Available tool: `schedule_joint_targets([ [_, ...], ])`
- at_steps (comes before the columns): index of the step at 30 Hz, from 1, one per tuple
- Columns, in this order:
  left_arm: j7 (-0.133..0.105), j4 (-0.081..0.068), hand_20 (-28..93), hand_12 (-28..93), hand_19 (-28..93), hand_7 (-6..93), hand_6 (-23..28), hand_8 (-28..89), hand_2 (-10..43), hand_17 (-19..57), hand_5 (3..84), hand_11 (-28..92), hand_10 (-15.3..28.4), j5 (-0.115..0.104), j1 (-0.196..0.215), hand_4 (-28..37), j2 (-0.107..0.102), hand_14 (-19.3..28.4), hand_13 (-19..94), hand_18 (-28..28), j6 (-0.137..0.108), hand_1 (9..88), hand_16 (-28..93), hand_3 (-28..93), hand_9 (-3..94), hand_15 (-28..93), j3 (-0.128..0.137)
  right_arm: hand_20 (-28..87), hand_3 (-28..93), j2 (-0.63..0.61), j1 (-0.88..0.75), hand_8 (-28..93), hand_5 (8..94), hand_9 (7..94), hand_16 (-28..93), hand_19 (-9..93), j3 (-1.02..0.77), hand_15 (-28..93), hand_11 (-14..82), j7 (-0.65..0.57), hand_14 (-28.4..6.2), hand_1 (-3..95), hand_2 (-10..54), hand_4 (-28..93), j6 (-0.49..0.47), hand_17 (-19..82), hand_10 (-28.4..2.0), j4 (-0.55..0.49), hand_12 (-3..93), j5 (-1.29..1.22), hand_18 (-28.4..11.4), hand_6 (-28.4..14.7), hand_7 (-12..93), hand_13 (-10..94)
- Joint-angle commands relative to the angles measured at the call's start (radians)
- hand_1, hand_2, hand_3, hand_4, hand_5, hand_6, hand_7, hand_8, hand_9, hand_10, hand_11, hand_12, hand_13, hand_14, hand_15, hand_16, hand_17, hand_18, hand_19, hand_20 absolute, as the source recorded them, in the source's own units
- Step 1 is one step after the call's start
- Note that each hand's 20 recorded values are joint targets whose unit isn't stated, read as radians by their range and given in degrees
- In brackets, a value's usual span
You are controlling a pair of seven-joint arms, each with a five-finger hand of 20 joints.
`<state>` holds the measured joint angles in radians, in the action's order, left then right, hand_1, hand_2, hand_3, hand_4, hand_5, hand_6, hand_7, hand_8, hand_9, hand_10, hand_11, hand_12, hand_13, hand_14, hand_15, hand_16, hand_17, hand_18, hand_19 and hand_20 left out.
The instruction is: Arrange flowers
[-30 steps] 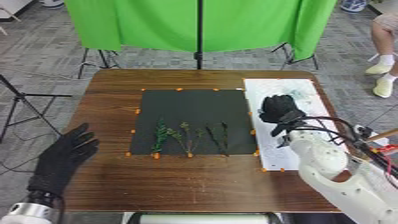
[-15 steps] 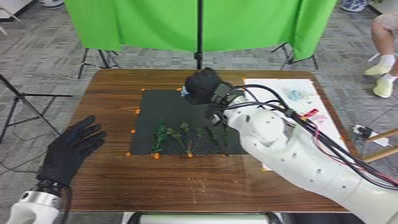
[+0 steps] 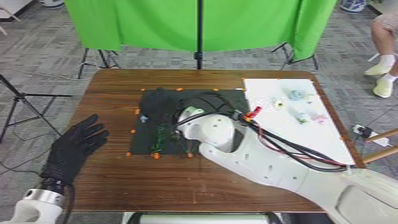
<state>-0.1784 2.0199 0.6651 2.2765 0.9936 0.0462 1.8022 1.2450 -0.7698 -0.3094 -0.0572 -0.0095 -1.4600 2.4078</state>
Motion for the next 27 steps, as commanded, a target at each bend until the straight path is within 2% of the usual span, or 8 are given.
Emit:
schedule_joint_targets([
  [1,0.010,0.009,10,17,50,19.5,3.8,-9,0.1,-8.4,32.0,25,12.2,0.000,0.030,-27.1,-0.015,14.1,24,21.0,-0.003,23.5,1,69,28.8,39,0.004,41,74,0.009,0.010,-3,74.7,88.3,28,84,0.067,65,20.3,-0.007,-3.0,49.5,-2.6,-28,-0.066,34,-5.1,-0.011,26.7,0.045,-17.0,4.4,32,78],
  [7,0.020,0.004,10,17,50,19.7,3.8,-9,0.2,-8.4,31.9,25,12.2,0.001,0.027,-27.1,-0.014,14.1,24,21.0,0.003,23.6,1,68,28.8,39,0.004,41,74,0.020,-0.001,-4,74.5,87.9,28,84,0.077,65,19.7,-0.036,-2.9,49.2,-2.6,-28,-0.076,34,-5.2,-0.007,26.6,0.062,-17.0,4.6,32,78],
  [14,0.033,-0.003,10,17,50,19.8,3.8,-9,0.1,-8.4,31.9,25,12.3,0.001,0.013,-27.1,-0.019,14.1,24,21.0,0.010,23.6,1,68,28.9,39,-0.001,41,73,0.033,0.010,-4,74.1,87.6,28,84,0.104,65,20.0,-0.136,-3.0,47.2,-3.4,-28,-0.025,34,-5.4,-0.006,26.4,0.041,-17.1,4.5,33,78],
  [20,0.042,-0.001,10,17,50,19.7,3.8,-9,0.1,-8.4,31.9,25,12.2,0.002,0.016,-27.1,-0.023,14.1,24,21.0,0.012,23.6,1,69,28.8,39,0.000,42,68,0.039,0.014,-4,73.2,86.1,28,84,0.104,66,23.8,-0.173,-3.6,43.0,-3.6,-28,-0.008,33,-6.4,-0.006,21.8,0.021,-17.4,4.1,33,77],
  [23,0.033,-0.002,10,17,50,19.8,3.7,-9,0.1,-8.4,31.9,25,12.2,0.002,0.016,-27.1,-0.020,14.1,24,21.0,0.013,23.6,1,68,28.8,39,-0.001,42,69,0.035,0.015,-4,72.8,85.6,28,84,0.101,67,24.3,-0.170,-3.7,41.5,-4.1,-28,-0.016,33,-6.6,-0.009,21.5,0.015,-17.5,4.0,33,76],
  [27,0.035,-0.001,10,17,50,19.8,3.8,-9,0.1,-8.4,31.9,25,12.2,0.002,0.016,-27.1,-0.017,14.1,24,21.0,0.011,23.6,1,69,28.8,39,-0.002,42,69,0.032,0.004,-4,72.1,85.1,28,83,0.093,67,24.5,-0.165,-3.9,39.4,-4.5,-28,-0.018,32,-6.8,-0.019,21.4,0.019,-17.4,4.0,32,75],
])
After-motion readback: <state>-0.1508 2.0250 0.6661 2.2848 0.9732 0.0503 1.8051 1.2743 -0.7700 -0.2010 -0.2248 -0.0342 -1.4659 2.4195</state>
